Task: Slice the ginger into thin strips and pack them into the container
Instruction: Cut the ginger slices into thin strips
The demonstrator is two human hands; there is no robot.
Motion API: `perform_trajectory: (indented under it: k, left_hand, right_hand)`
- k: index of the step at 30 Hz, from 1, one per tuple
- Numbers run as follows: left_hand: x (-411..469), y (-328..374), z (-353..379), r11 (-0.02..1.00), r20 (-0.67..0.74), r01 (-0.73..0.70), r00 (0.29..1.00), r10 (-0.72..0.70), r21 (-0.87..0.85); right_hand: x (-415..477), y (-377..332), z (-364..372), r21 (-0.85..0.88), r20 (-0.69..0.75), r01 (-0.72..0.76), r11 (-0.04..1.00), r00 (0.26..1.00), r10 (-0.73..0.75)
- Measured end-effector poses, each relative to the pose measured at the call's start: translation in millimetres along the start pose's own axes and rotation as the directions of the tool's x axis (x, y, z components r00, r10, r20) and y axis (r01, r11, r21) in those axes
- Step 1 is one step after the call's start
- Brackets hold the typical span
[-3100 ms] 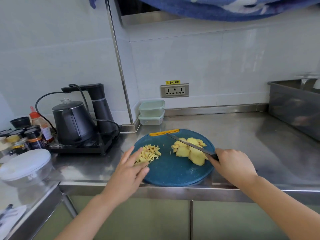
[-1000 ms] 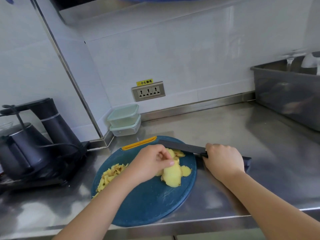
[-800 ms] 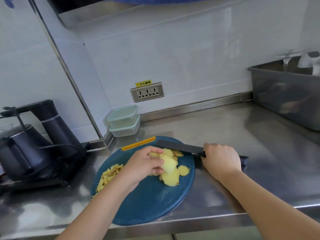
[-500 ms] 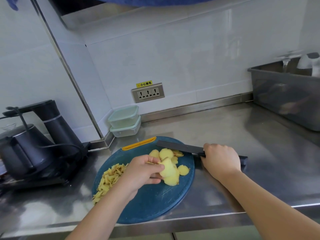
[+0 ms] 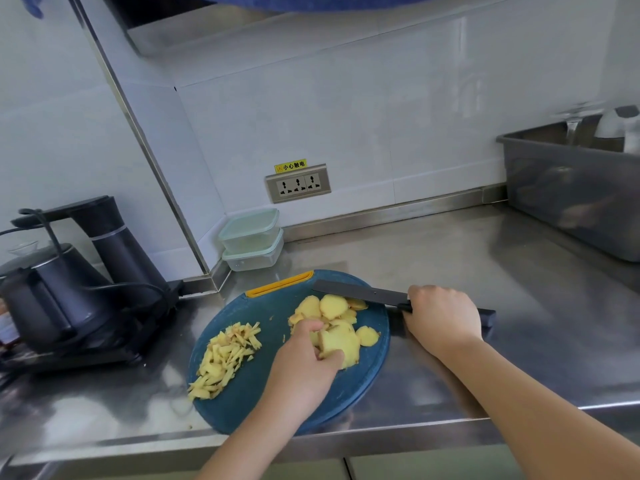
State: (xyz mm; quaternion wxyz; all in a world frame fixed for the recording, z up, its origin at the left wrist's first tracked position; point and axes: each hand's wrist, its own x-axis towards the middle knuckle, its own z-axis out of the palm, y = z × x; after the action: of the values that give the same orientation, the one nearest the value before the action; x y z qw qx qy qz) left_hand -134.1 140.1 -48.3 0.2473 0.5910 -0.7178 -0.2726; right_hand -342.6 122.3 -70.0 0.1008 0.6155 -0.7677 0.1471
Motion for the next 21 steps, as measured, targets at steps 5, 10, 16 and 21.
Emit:
perform_trajectory:
  k: [5, 10, 16, 21]
  left_hand:
    - [3.4, 0.5, 4.5, 0.980, 0.021, -0.076, 0.997, 0.074, 0.186]
    - [8.5, 1.9, 4.0, 0.986, 0.043, -0.045, 0.998, 0.038, 0.158]
    - [13.1, -5.4, -7.3, 0.992, 0.057, -0.076, 0.996, 0.070, 0.103]
    - [26.6, -13.1, -46.7, 0.994, 0.199, -0.064, 0.979, 0.046, 0.085]
  right_hand:
    - [0.3, 0.9, 2.6, -0.007, 0.002, -0.009, 1.000, 1.000, 0.009]
    - [1.1, 1.2, 3.6, -0.018, -0.001, -0.006, 1.000, 1.000, 0.006]
    - [1.0, 1.9, 3.2, -0.023, -0.004, -0.001, 1.000, 1.000, 0.001]
    - [1.5, 1.2, 2.9, -0.029, -0.002, 0.007, 1.000, 1.000, -0.007]
